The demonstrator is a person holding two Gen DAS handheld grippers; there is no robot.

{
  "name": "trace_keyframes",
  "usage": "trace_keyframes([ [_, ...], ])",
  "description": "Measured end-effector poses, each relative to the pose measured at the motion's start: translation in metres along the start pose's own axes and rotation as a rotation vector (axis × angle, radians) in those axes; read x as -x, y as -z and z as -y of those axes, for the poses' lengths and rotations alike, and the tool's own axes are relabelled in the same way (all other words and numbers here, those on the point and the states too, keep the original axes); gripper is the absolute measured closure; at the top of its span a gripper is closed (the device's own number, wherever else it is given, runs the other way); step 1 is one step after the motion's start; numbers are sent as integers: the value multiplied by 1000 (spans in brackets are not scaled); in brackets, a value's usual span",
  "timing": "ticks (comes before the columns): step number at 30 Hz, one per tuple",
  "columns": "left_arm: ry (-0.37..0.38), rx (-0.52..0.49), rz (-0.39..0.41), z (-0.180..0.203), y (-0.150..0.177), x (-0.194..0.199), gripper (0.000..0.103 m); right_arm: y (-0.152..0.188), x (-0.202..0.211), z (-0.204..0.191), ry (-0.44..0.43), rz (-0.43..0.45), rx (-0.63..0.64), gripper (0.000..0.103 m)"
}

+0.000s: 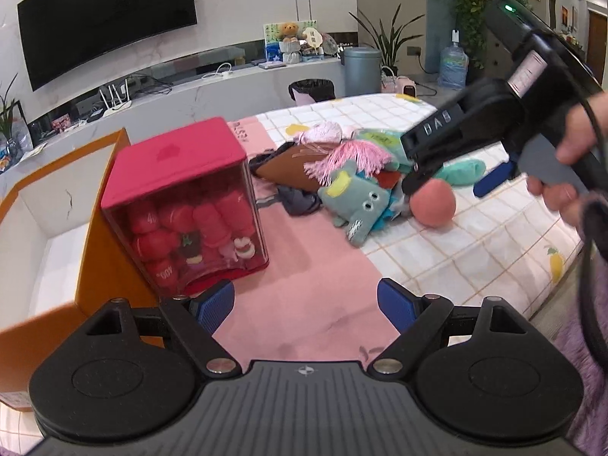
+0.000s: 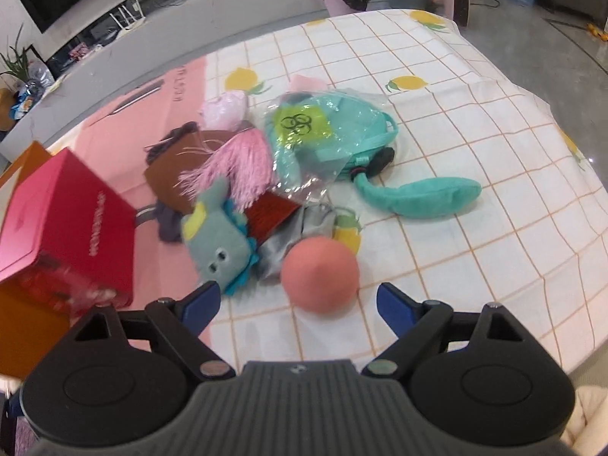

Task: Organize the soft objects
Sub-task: 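Move the right tool to the pink ball and close on it, then grasp the grey-blue plush monster with the left tool while the right tool holds the pink ball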

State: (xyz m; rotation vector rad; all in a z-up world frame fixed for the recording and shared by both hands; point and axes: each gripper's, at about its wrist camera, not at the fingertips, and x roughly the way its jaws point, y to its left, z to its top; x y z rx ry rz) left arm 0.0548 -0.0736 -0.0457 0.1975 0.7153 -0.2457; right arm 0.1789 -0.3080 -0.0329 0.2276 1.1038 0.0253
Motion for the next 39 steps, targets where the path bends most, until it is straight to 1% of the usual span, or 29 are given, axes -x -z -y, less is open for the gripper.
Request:
trace_keyframes([
  [2, 5, -10, -25, -1, 3, -4, 3, -7, -11, 2, -18, -35, -6, 22],
  [3, 6, -14, -42, -1, 4, -6, 3, -9, -15, 4, -10, -46, -14, 30],
  [4, 8, -17, -50, -1, 5, -7, 3, -10, -20, 5, 5, -59, -20, 33],
  [5, 10, -17, -51, -1, 6, -8, 3, -11, -24, 7, 14, -69, -24, 34],
  [6, 11, -18, -50, -1, 7, -8, 3, -12, -27, 8, 23, -76, -25, 37],
  [7, 12, -20, -49, -1, 8, -8, 3, -12, -29, 8, 31, -82, -22, 44],
  [8, 15, -20, -49, -1, 8, -8, 3, -12, -31, 9, 36, -84, -16, 49],
  [9, 19, -19, -48, -1, 8, -8, 3, -12, -31, 10, 32, -84, -6, 51],
  [12, 31, -14, -35, -3, 10, -8, 3, -10, -26, 12, 37, -74, 4, 52],
  [14, 32, -12, -21, -4, 14, -9, 3, -8, -23, 15, 61, -93, 19, 52],
  [17, 41, -13, -10, -4, 21, -9, 3, 3, -10, 23, 136, -80, 53, 52],
  [19, 44, -16, -14, -4, 24, -9, 3, 10, -4, 31, 171, -92, 72, 51],
  [20, 43, -19, -20, -2, 25, -9, 3, 11, -5, 38, 159, -106, 41, 50],
  [22, 43, -24, -30, 0, 26, -10, 3, 10, -9, 49, 102, -138, -33, 50],
  [23, 48, -28, -41, 2, 26, -11, 3, 8, -10, 50, 96, -139, -39, 50],
  [24, 57, -29, -52, 2, 26, -12, 3, 6, -10, 48, 106, -124, -27, 50],
  [26, 80, -18, -60, 3, 27, -12, 3, 2, -12, 38, 129, -95, 19, 45],
  [28, 87, -20, -52, 5, 27, -13, 3, -1, -16, 28, 140, -88, 70, 41],
  [29, 86, -26, -45, 7, 25, -13, 3, -1, -18, 23, 164, -86, 93, 41],
  [32, 93, -38, -27, 13, 18, -19, 3, -2, -22, 18, 203, -88, 131, 41],
  [33, 98, -41, -21, 15, 15, -21, 3, -2, -23, 19, 205, -88, 129, 45],
  [34, 100, -45, -14, 18, 12, -24, 3, -2, -22, 21, 207, -83, 122, 51],
  [35, 101, -49, -7, 20, 9, -26, 3, -3, -21, 24, 209, -78, 116, 52],
  [38, 105, -55, 31, 27, 0, -33, 3, -2, -19, 31, 178, -95, 91, 52],
  [39, 119, -56, 48, 29, -3, -36, 3, 0, -19, 32, 169, -97, 89, 52],
])
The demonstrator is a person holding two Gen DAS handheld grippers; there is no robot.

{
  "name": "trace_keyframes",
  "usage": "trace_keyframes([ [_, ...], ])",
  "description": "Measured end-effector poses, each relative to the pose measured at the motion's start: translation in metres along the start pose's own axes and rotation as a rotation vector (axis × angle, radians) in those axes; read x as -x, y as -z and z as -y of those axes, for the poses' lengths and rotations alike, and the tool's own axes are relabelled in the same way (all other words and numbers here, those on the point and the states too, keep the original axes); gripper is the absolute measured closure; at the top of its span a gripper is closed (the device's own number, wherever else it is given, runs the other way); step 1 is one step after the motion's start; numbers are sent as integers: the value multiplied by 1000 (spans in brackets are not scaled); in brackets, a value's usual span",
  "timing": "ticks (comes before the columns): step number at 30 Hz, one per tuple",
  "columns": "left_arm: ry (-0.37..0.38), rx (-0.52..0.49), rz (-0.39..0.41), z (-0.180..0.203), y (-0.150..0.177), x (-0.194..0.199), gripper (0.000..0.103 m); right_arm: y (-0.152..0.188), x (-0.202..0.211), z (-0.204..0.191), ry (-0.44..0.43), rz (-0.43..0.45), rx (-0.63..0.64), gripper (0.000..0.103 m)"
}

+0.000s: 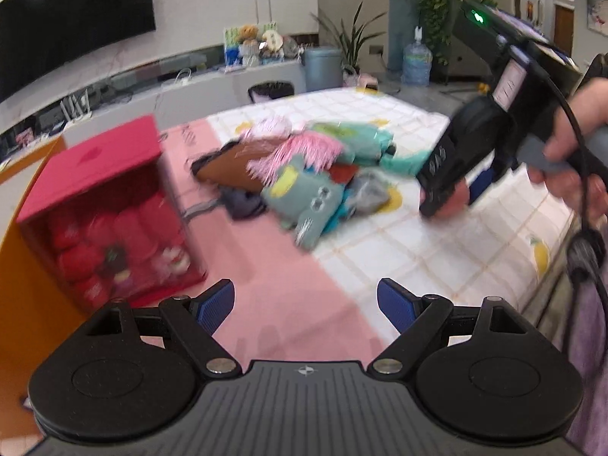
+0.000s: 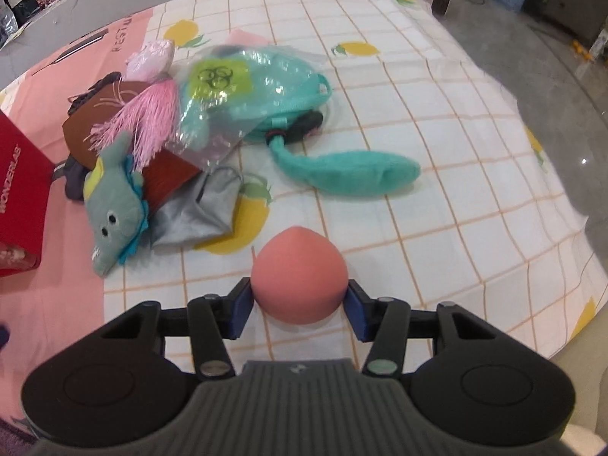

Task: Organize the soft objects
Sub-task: 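Grasp the grey-blue plush monster with the left tool while the right tool holds the pink ball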

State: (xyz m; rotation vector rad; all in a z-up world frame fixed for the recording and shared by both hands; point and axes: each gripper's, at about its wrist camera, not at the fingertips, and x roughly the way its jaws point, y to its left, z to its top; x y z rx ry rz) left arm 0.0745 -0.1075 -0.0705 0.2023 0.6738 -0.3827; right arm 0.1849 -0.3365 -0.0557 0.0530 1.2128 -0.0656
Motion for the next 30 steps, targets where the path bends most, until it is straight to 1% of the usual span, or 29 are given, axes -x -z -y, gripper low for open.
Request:
trace_keyframes([
  [2, 77, -36, 30, 5, -4, -10, 3, 4, 2, 1, -13, 2, 8, 52],
  [3, 101, -66, 31, 9, -6, -16, 3, 4, 3, 1, -12, 3, 11, 51],
  [4, 103, -89, 26, 13, -7, -25, 3, 5, 4, 2, -4, 6, 12, 51],
  [6, 90, -108, 31, 18, -9, -39, 3, 5, 6, 2, 15, 16, 7, 51],
  [8, 93, -124, 55, 19, -9, -51, 3, 6, 7, 3, 19, 14, 0, 50],
  [11, 36, -134, 64, 18, -11, -69, 3, 7, 7, 5, 11, 10, -11, 50],
  [15, 18, -93, 62, 4, -13, -79, 3, 6, 5, 4, 14, 7, -2, 50],
  [18, -16, -81, 60, 0, -15, -90, 3, 6, 4, -1, 27, 10, 23, 49],
  [20, 19, -32, 56, -6, -19, -92, 6, 7, 4, -1, 26, 12, 27, 47],
  [21, 37, -10, 60, -9, -19, -92, 10, 7, 4, -1, 25, 11, 25, 47],
  [23, 54, 25, 54, -13, -19, -92, 38, 7, 3, 2, 21, 10, 12, 47],
  [24, 57, 32, 45, -13, -19, -93, 45, 7, 3, 3, 19, 8, 4, 47],
  [25, 51, 29, 53, -13, -18, -91, 55, 7, 2, 4, 19, 6, -1, 47],
  [26, 55, 23, 55, -12, -17, -89, 63, 7, 1, 5, 21, 3, -3, 47],
  [27, 57, 19, 53, -11, -17, -88, 63, 6, 0, 4, 25, 1, -1, 47],
  [28, 49, 18, 54, -11, -16, -88, 68, 6, 0, 3, 29, -1, 5, 47],
  [30, 36, 26, 59, -10, -14, -86, 69, 7, -2, 1, 36, -4, 16, 47],
])
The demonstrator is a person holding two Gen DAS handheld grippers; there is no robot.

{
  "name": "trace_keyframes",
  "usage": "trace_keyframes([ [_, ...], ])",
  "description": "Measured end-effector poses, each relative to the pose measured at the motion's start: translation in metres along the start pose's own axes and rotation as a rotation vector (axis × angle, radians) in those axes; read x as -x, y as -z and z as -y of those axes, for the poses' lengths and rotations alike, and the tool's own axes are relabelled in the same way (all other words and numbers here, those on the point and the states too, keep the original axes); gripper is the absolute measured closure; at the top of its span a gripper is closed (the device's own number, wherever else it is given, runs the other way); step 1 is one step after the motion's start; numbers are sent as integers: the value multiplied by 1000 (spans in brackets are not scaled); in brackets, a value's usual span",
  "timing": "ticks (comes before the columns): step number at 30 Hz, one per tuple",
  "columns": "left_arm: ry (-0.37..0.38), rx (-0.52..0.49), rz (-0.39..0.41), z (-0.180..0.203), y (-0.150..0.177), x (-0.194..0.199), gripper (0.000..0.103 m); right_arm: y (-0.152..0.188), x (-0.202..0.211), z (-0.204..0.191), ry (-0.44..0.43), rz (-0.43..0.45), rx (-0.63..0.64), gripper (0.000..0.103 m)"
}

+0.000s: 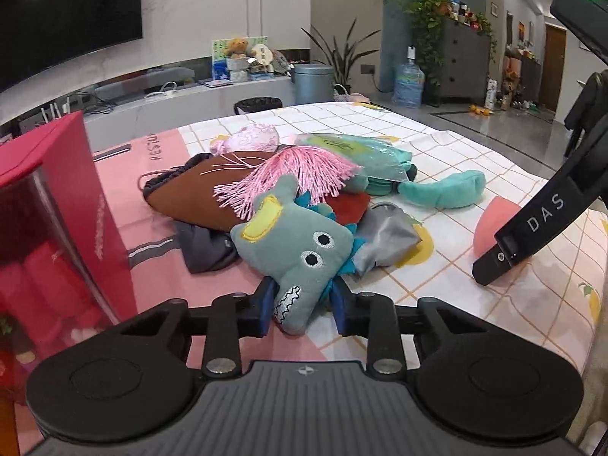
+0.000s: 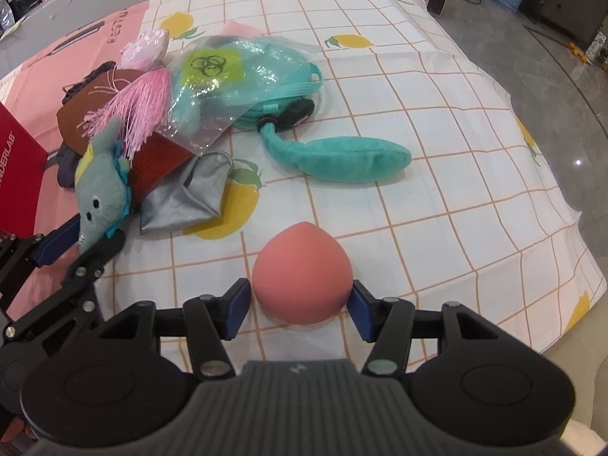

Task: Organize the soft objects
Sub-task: 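Grasp the grey-blue plush monster with the left tool while the right tool holds the pink ball, then lift and carry the monster and ball with both tools over the orange box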

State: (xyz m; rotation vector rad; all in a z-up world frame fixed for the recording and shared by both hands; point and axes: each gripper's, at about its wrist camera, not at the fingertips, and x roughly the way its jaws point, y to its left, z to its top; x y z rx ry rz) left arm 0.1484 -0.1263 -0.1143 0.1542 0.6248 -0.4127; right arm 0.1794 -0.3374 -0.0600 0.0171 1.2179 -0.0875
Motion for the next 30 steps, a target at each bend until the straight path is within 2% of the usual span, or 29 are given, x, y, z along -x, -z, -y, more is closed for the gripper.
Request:
trace_keyframes([
  [7, -15, 134, -60, -14, 4, 31, 72, 0, -4, 0, 4, -9, 2, 46],
  [13, 8, 248, -99, -27, 19, 61, 72, 5, -1, 2, -15, -6, -1, 47],
  [19, -36, 236, -90, -32, 30, 87, 72, 6, 3, 4, -35, 3, -12, 53],
  [27, -66, 256, -84, -32, 36, 102, 72, 8, 7, 8, -56, 10, -29, 55],
  [30, -64, 271, -73, -33, 35, 103, 73, 11, 16, 8, -57, 46, -30, 55],
])
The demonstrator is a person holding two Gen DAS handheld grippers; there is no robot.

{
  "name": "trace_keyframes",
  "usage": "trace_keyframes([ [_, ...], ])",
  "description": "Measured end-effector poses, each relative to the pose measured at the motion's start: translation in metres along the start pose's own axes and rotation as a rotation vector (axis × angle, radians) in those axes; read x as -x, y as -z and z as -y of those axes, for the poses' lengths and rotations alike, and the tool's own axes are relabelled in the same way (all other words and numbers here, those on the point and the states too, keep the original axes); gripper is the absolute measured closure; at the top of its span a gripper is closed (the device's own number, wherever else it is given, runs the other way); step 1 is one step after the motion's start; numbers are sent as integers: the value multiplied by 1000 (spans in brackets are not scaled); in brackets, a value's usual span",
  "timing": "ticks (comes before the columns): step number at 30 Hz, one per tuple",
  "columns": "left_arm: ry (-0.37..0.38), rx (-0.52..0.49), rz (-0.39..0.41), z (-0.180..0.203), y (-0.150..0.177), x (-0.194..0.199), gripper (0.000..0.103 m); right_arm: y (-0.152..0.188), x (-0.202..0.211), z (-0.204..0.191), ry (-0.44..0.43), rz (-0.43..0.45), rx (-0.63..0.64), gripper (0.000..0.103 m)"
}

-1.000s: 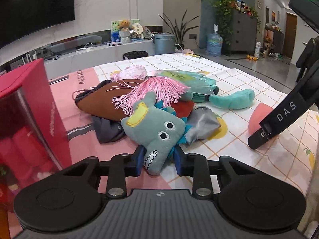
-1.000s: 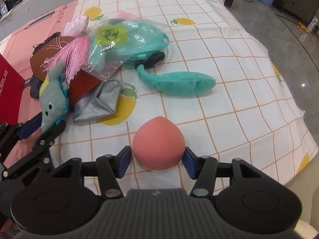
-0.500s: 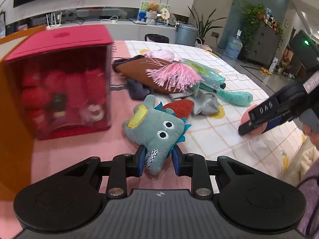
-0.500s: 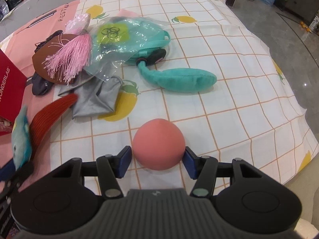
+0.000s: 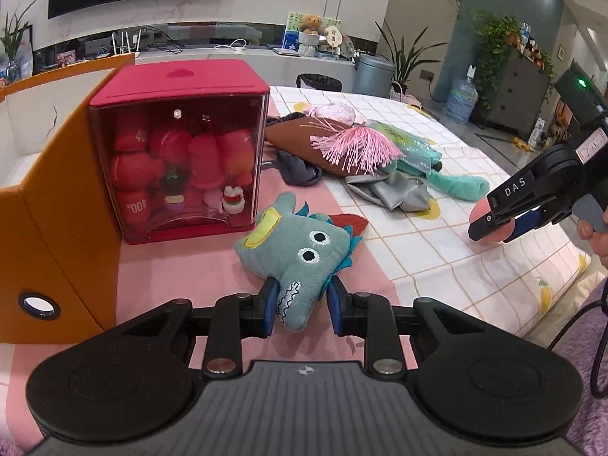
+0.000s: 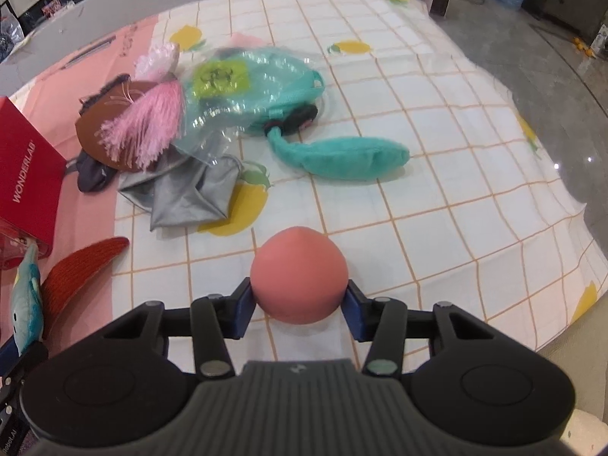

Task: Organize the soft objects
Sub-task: 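Lift and carry the monster and ball with both tools over the orange box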

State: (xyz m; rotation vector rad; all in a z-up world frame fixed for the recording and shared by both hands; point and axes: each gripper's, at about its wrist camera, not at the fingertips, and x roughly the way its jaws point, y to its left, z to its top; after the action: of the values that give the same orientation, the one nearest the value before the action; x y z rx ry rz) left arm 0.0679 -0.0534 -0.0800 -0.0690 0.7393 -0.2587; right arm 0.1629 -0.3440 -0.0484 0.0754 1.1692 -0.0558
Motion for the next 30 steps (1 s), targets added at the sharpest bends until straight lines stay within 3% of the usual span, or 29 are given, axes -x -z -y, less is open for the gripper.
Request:
trace_keyframes([
  [4, -6, -5, 23, 1, -3, 6, 73, 2, 19, -4, -5, 69, 9, 55],
  [14, 69, 24, 57, 2, -26, 36, 73, 0, 47, -26, 65, 160, 66, 55],
  [23, 117, 121, 176, -15, -51, 84, 74, 5, 116, -68, -51, 326, 80, 55],
  [25, 96, 139, 194, -23, -60, 96, 74, 4, 133, -86, -81, 367, 95, 55],
  [28, -1, 177, 198, -40, -74, 113, 74, 2, 158, -118, -137, 432, 135, 55],
  [30, -41, 186, 248, -56, -78, 127, 74, 1, 172, -141, -191, 458, 163, 54],
])
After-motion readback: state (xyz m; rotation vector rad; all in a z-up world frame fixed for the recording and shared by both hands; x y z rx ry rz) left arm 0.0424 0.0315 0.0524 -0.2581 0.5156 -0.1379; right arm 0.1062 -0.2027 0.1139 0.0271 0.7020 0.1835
